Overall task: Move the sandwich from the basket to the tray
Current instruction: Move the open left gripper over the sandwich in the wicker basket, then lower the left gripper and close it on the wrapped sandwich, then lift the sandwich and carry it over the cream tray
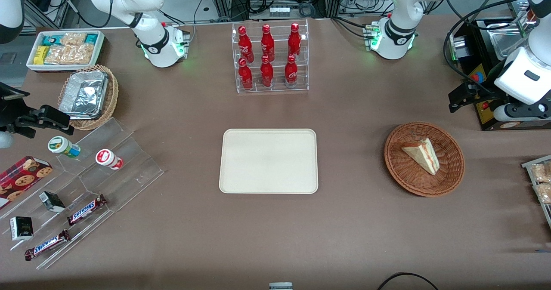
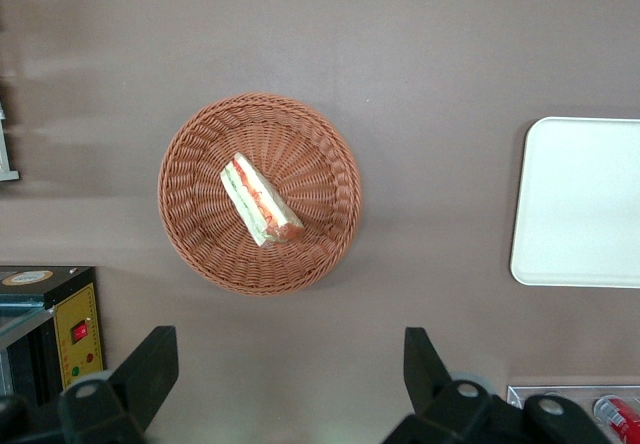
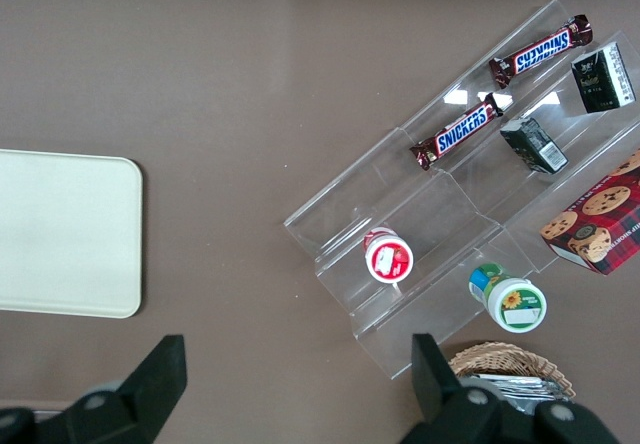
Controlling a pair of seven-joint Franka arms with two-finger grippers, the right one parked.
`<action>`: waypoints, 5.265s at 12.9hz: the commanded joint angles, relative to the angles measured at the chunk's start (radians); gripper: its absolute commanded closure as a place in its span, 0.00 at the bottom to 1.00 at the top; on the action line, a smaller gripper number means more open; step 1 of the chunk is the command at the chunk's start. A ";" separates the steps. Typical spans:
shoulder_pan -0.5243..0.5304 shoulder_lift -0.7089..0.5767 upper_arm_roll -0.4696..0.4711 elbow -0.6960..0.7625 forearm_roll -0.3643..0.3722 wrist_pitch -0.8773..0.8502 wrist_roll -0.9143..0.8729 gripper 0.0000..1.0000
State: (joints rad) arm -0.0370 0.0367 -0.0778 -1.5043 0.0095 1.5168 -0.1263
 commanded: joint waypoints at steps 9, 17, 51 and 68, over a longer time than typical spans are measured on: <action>0.014 0.031 0.081 -0.017 -0.008 -0.020 0.010 0.00; 0.022 0.051 0.158 -0.253 0.087 0.158 -0.003 0.00; -0.014 0.287 0.155 -0.691 -0.125 0.948 -0.518 0.40; -0.248 0.215 0.153 -0.344 -0.103 0.477 -0.343 0.53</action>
State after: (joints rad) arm -0.2065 0.2329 0.0623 -1.8742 -0.1004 2.0064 -0.4835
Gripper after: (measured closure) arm 0.533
